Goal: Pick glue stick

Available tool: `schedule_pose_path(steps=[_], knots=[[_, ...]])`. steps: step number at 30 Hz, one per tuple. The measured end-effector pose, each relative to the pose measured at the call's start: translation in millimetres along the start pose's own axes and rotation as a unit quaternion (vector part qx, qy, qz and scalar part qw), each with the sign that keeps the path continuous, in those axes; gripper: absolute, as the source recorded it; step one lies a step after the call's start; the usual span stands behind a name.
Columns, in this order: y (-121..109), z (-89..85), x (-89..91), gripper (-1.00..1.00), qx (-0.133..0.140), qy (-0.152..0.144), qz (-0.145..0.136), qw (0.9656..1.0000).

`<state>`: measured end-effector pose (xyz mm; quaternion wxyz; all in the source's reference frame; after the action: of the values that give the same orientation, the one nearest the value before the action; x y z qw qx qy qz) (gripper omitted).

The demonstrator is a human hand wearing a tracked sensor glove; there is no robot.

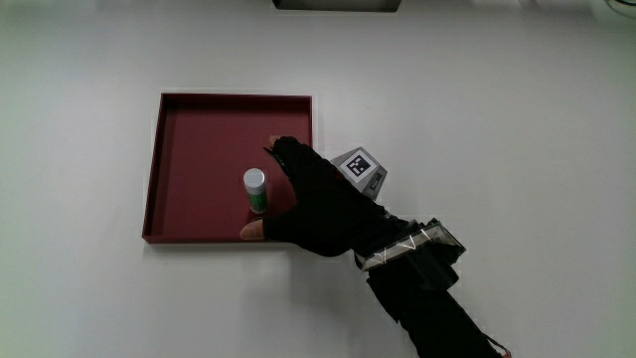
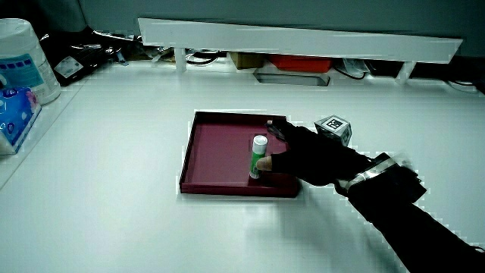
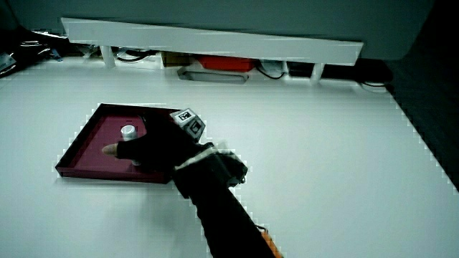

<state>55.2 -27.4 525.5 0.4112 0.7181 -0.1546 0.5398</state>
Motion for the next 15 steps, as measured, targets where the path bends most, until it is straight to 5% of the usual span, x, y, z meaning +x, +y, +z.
schedule_pose_path(steps=[5,6,7,8,9,10,13,14,15], knots=[[7,-6.7,7.0,0.0,0.003,0.003,-0.007,1.0],[7,-7.7,7.5,0.0,0.035,-0.012,-0.003,0.9993],[7,-8.5,6.9,0.0,0.036,-0.008,-0.003,0.9993],[10,-9.0,11.9,0.0,0.008,0.014,-0.002,0.9999],[8,-9.3,8.9,0.0,0.043,-0.001,-0.001,0.9991],[10,-9.9,12.2,0.0,0.012,0.023,-0.003,0.9997],[12,-10.1,16.0,0.09,0.022,0.018,0.001,0.9996],[10,-10.6,11.6,0.12,0.052,0.014,-0.004,0.9986],[12,-11.1,17.0,0.15,0.022,0.033,0.003,0.9992]])
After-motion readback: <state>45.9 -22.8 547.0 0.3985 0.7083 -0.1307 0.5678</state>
